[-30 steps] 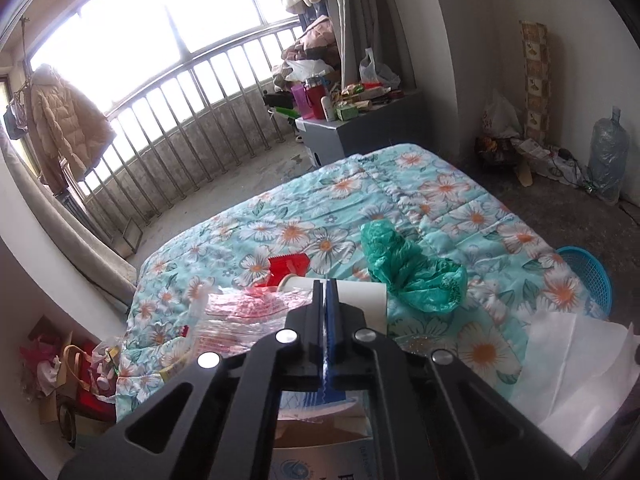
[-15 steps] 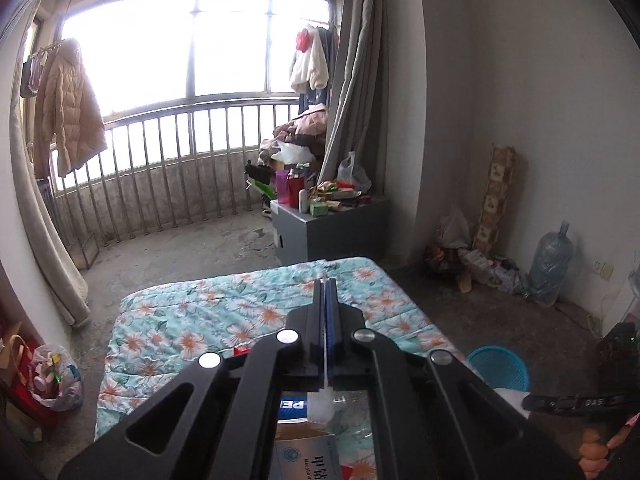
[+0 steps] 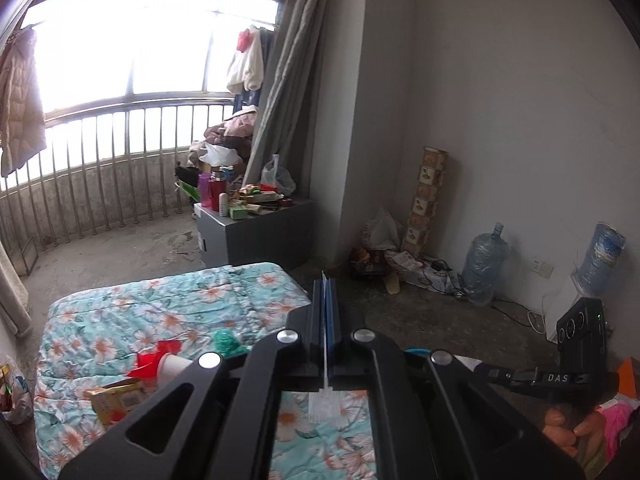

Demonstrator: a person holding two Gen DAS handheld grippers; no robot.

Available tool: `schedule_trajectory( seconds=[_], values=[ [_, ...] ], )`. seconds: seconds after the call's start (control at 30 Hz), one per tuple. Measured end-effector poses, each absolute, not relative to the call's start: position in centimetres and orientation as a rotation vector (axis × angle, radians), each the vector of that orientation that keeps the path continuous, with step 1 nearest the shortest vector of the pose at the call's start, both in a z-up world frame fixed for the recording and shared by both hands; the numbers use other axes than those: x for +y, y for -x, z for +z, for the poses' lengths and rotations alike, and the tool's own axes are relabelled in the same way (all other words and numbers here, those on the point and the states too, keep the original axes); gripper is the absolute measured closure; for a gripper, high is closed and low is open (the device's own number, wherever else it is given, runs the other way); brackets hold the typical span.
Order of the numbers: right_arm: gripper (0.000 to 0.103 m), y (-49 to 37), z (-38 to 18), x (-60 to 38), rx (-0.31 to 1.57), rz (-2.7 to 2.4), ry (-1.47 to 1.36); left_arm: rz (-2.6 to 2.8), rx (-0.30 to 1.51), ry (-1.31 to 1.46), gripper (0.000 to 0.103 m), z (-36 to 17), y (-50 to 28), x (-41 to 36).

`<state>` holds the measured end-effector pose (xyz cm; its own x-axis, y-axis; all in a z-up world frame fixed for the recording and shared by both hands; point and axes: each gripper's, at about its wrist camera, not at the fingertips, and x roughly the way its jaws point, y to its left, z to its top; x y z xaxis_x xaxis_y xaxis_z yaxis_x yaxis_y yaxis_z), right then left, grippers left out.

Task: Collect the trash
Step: 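Carry both items to the blue wastebasket and open both tools over it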

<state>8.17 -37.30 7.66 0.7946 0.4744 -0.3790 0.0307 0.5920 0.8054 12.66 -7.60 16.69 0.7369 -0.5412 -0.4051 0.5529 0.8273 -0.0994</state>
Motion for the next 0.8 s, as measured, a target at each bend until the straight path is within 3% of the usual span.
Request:
schedule_trajectory(
  seconds=[0.37, 0.8],
  values=[
    [0.103, -5.7, 6.8, -47.5, 0.565, 0.002, -0.906, -0.88, 0.636, -0.065, 0.103, 11.3, -17.8, -25.3],
    [0.103, -11.0, -3.7, -55.5, 0.74, -0.189, -0.932, -0.927, 1.043, -0.149, 0.103, -3.3, -26.4, -42.8]
  ],
)
